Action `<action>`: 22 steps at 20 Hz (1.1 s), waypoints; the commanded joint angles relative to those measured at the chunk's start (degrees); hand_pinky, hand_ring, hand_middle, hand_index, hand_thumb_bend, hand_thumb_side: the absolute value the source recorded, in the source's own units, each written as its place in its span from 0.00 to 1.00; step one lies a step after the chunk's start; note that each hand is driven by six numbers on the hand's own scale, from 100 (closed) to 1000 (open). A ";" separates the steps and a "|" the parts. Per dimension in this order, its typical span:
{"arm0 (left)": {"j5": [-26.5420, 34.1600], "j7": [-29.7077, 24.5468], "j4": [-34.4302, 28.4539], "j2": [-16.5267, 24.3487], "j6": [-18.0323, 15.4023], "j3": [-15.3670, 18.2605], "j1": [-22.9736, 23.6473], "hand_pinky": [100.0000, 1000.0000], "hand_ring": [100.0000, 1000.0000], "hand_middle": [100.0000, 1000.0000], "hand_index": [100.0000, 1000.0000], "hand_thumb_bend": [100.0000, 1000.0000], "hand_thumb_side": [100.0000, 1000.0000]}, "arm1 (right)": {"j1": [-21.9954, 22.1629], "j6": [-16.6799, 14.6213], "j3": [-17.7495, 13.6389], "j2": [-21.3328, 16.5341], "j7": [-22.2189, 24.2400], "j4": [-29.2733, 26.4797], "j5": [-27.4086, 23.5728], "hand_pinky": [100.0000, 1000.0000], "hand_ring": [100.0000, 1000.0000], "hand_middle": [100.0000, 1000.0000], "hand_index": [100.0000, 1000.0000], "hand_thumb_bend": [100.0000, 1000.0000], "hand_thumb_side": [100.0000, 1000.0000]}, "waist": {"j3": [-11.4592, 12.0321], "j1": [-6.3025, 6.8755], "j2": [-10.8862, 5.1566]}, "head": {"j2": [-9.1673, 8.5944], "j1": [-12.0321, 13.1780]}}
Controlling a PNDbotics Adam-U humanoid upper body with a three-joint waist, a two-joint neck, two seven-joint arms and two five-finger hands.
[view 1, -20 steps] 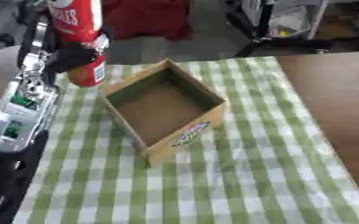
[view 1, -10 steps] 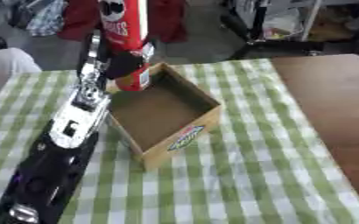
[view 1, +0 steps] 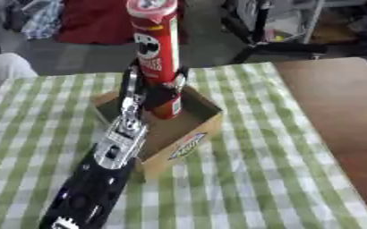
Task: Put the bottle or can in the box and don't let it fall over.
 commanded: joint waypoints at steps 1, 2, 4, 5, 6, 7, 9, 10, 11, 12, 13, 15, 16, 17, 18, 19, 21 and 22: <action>-1.89 0.32 1.52 -0.21 -2.43 0.39 -1.15 0.64 0.65 0.60 0.41 0.00 0.05 | -1.03 0.00 0.00 -0.56 0.19 -1.47 -0.55 0.83 0.82 0.74 0.88 0.00 0.49 | -0.18 -0.37 -0.51 | -0.61 0.18; -2.19 0.33 2.08 -0.29 -3.21 0.51 -1.10 0.66 0.71 0.67 0.43 0.00 0.06 | -1.06 0.01 0.02 -0.55 0.21 -1.49 -0.57 0.83 0.82 0.74 0.88 0.00 0.49 | -0.19 -0.38 -0.46 | -0.62 0.17; -3.49 0.39 3.14 -0.24 -4.12 0.59 -1.10 0.69 0.75 0.70 0.44 0.02 0.07 | -1.07 0.05 0.06 -0.55 0.23 -1.48 -0.59 0.83 0.82 0.74 0.88 0.00 0.49 | -0.19 -0.40 -0.40 | -0.64 0.20; -4.49 0.47 3.52 -0.21 -4.37 0.65 -1.14 0.70 0.76 0.71 0.44 0.03 0.07 | -1.07 0.06 0.07 -0.54 0.23 -1.48 -0.60 0.83 0.82 0.74 0.88 0.00 0.49 | -0.20 -0.41 -0.38 | -0.69 0.26; -5.34 0.64 3.81 -0.24 -4.56 0.77 -1.18 0.70 0.76 0.71 0.44 0.03 0.07 | -1.07 0.07 0.06 -0.54 0.21 -1.47 -0.60 0.83 0.82 0.74 0.88 0.00 0.49 | -0.21 -0.43 -0.37 | -0.74 0.27; -5.91 0.89 3.99 -0.27 -4.71 0.92 -1.22 0.69 0.74 0.67 0.42 0.00 0.07 | -1.07 0.08 0.06 -0.53 0.18 -1.47 -0.62 0.83 0.82 0.74 0.88 0.00 0.49 | -0.21 -0.44 -0.36 | -0.78 0.25; -6.44 1.51 4.08 -0.23 -4.89 1.10 -1.27 0.69 0.73 0.67 0.42 0.00 0.08 | -1.07 0.11 0.06 -0.53 0.12 -1.48 -0.66 0.83 0.82 0.74 0.88 0.00 0.49 | -0.20 -0.44 -0.36 | -0.74 0.18; -6.55 1.81 4.11 -0.18 -4.92 1.18 -1.28 0.69 0.74 0.69 0.43 0.01 0.08 | -1.06 0.13 0.08 -0.54 0.11 -1.48 -0.68 0.83 0.82 0.74 0.88 0.00 0.49 | -0.19 -0.43 -0.36 | -0.70 0.16; -6.63 2.10 4.19 -0.12 -4.90 1.26 -1.29 0.70 0.75 0.70 0.44 0.02 0.09 | -1.06 0.14 0.10 -0.55 0.11 -1.48 -0.70 0.83 0.82 0.74 0.88 0.00 0.49 | -0.17 -0.43 -0.36 | -0.68 0.14; -6.69 2.35 4.28 -0.07 -4.88 1.31 -1.30 0.70 0.75 0.71 0.44 0.03 0.10 | -1.06 0.15 0.12 -0.55 0.10 -1.49 -0.71 0.83 0.82 0.74 0.88 0.00 0.49 | -0.17 -0.42 -0.36 | -0.66 0.13; -6.73 2.54 4.41 -0.01 -4.83 1.36 -1.30 0.74 0.83 0.81 0.55 0.17 0.21 | -1.06 0.16 0.12 -0.56 0.09 -1.49 -0.72 0.83 0.82 0.74 0.88 0.00 0.49 | -0.16 -0.42 -0.37 | -0.61 0.10; -7.03 2.83 4.68 0.20 -4.52 1.48 -1.40 0.79 0.94 0.92 0.77 0.32 0.43 | -1.03 0.17 0.10 -0.56 0.06 -1.50 -0.72 0.83 0.82 0.74 0.88 0.00 0.49 | -0.13 -0.42 -0.37 | -0.51 0.11; -7.54 3.09 4.78 0.35 -4.19 1.58 -1.51 0.79 0.94 0.93 0.78 0.32 0.45 | -1.02 0.18 0.10 -0.56 0.05 -1.50 -0.72 0.83 0.82 0.74 0.88 0.00 0.50 | -0.11 -0.42 -0.37 | -0.45 0.13; -8.22 3.38 4.81 0.52 -3.85 1.68 -1.65 0.83 1.00 0.98 0.87 0.39 0.57 | -1.01 0.19 0.11 -0.56 0.04 -1.50 -0.72 0.83 0.82 0.74 0.88 0.00 0.50 | -0.09 -0.42 -0.38 | -0.39 0.16; -9.09 3.74 4.82 0.74 -3.43 1.86 -1.82 0.84 1.00 0.99 0.88 0.42 0.61 | -0.99 0.20 0.11 -0.56 0.03 -1.50 -0.73 0.83 0.82 0.74 0.88 0.00 0.50 | -0.07 -0.42 -0.40 | -0.34 0.21; -9.94 4.10 4.85 0.90 -2.91 2.04 -1.96 0.86 1.00 1.00 0.91 0.46 0.65 | -0.96 0.20 0.11 -0.56 0.02 -1.50 -0.73 0.83 0.82 0.74 0.88 0.00 0.50 | -0.04 -0.42 -0.43 | -0.29 0.21; -11.74 4.92 5.12 1.25 -1.25 2.44 -2.24 0.85 1.00 0.99 0.90 0.46 0.65 | -0.89 0.23 0.12 -0.58 0.01 -1.48 -0.74 0.83 0.82 0.74 0.88 0.00 0.50 | 0.03 -0.41 -0.49 | -0.16 0.16; -12.38 5.29 5.19 1.35 -0.38 2.61 -2.36 0.85 1.00 0.99 0.90 0.47 0.65 | -0.84 0.24 0.13 -0.59 0.01 -1.47 -0.74 0.83 0.82 0.74 0.88 0.00 0.50 | 0.07 -0.40 -0.52 | -0.09 0.15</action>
